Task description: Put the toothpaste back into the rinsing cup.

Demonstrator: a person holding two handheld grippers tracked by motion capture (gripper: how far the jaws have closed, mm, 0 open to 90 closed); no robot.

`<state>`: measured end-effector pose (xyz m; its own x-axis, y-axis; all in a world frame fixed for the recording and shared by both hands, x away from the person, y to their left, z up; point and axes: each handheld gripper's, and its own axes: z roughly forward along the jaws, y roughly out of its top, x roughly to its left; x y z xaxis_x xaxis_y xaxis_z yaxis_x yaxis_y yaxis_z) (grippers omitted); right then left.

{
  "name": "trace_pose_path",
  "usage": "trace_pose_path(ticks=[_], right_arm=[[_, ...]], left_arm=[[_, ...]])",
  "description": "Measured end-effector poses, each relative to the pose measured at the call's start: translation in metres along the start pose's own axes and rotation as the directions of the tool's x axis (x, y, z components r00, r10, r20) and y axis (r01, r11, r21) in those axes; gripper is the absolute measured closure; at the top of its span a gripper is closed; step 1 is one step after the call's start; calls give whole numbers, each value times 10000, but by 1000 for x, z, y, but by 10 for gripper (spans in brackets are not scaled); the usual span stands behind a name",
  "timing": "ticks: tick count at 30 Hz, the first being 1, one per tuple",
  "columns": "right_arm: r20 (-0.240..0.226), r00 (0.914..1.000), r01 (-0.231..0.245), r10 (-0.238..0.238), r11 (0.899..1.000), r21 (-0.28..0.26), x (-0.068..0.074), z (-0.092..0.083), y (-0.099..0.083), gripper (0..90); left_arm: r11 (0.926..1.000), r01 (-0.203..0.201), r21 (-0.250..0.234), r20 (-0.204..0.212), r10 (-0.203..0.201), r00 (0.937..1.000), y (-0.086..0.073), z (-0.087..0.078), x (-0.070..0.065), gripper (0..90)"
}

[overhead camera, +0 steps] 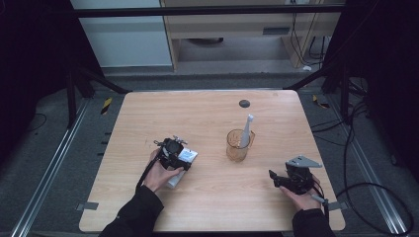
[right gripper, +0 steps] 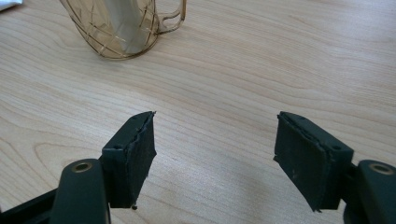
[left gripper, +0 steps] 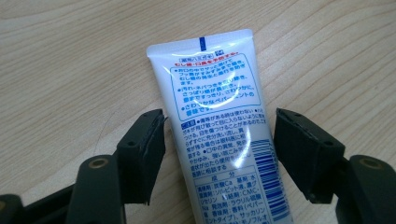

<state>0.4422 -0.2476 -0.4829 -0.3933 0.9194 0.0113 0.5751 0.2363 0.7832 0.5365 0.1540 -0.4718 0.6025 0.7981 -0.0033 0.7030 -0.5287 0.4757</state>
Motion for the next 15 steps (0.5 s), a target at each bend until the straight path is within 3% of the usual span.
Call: trace_pose_path(ticks=[15], right_arm=[[22, 10000, 2, -2, 10000, -26, 0, 0, 0, 291]], left_arm=[[9994, 195, 284, -289, -187, 9994, 2, 6, -5, 361]])
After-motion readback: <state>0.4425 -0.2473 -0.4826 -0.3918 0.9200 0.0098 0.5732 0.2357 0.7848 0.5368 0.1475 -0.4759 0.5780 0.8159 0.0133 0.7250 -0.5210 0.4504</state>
